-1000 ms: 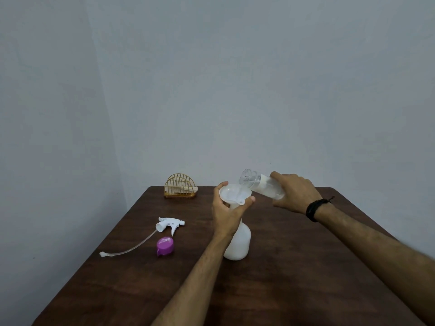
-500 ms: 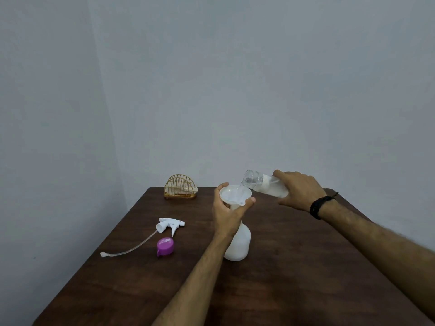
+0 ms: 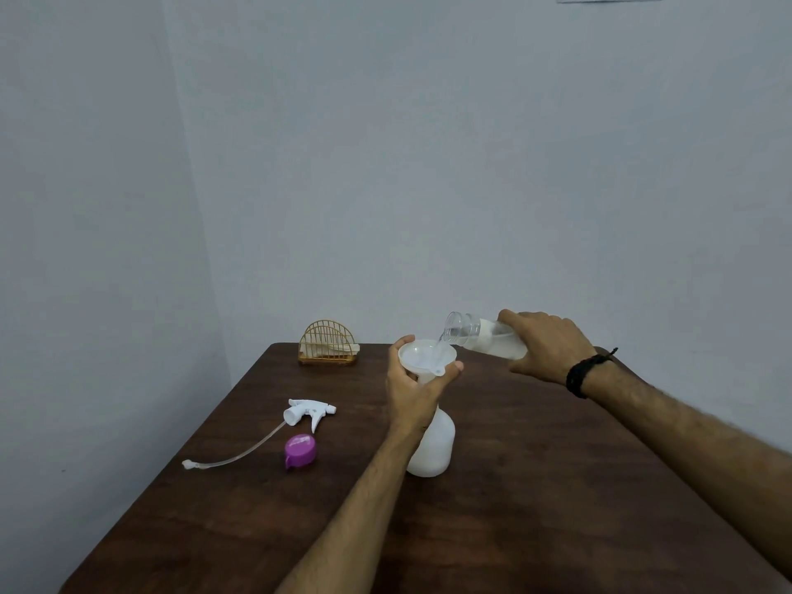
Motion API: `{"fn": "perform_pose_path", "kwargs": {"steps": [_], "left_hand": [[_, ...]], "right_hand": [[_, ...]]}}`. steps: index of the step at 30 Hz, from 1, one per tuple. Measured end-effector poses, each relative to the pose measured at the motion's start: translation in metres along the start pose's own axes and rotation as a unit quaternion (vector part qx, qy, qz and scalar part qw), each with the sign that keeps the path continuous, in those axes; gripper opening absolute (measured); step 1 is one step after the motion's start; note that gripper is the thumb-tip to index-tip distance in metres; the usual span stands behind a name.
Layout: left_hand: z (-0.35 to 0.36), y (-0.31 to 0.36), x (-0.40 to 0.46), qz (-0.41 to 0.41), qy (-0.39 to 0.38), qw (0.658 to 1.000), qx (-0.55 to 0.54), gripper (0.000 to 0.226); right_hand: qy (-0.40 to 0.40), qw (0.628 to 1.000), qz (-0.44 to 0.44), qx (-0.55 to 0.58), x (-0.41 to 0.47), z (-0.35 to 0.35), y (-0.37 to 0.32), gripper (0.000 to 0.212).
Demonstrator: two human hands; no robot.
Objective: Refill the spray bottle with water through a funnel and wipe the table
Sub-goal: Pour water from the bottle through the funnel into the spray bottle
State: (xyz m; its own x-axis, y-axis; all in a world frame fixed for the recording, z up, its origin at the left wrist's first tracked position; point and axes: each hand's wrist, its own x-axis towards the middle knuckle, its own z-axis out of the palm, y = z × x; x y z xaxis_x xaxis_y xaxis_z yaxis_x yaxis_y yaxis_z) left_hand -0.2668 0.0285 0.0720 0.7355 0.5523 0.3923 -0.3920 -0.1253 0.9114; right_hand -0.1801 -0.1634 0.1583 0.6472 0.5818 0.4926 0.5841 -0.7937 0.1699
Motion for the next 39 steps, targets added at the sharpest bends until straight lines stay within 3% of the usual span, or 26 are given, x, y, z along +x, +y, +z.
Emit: {"fn": "perform_pose_path", "kwargs": {"steps": [39], "left_hand": [[0.0025, -0.0005, 0.0004, 0.004, 0.006, 1.000, -0.018, 0.082]], "right_hand": [[-0.005, 0.999, -0.020, -0.041, 0.0008, 0.0076, 0.0069, 0.043]]}}
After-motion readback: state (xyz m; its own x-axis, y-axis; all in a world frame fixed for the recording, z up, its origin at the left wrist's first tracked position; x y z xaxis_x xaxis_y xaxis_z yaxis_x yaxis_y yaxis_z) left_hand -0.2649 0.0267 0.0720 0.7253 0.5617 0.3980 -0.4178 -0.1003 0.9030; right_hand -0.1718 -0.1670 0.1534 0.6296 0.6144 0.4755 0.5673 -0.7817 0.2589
